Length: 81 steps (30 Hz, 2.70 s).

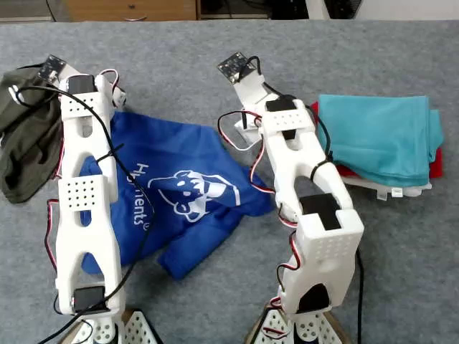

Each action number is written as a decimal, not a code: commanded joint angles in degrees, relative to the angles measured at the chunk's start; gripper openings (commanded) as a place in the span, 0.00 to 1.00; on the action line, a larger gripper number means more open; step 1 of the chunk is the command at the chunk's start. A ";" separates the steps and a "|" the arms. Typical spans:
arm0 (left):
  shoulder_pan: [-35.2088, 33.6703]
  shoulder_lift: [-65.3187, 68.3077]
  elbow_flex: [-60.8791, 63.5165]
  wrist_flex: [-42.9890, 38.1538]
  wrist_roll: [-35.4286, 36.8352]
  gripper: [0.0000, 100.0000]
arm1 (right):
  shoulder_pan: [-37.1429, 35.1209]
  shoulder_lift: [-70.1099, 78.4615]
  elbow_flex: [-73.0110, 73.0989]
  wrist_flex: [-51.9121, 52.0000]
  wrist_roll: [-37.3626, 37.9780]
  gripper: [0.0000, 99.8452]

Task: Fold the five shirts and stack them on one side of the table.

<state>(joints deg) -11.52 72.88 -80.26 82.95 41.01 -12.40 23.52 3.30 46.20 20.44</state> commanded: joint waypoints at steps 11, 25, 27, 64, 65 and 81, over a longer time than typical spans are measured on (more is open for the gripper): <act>0.53 -0.31 -1.67 7.56 0.70 0.15 | 0.92 -0.48 0.04 -0.88 -0.44 0.19; 0.70 0.04 -1.67 4.84 0.35 0.02 | 2.07 -0.48 0.04 -0.70 -0.44 0.19; 0.79 0.04 -1.67 4.92 0.26 0.02 | 2.07 -0.48 0.04 -0.88 -0.44 0.19; -26.11 -54.02 44.75 17.67 -44.31 0.02 | -14.02 -4.62 3.91 19.34 -0.70 0.19; -26.55 -54.55 46.33 17.67 -45.54 0.02 | -14.37 -3.74 3.82 19.69 -1.14 0.19; -45.01 -57.10 82.73 6.24 -71.03 0.02 | -19.21 -7.60 21.93 27.34 12.75 0.01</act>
<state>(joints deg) -53.10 19.60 0.09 90.77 -26.24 -31.56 17.89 19.03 71.25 30.90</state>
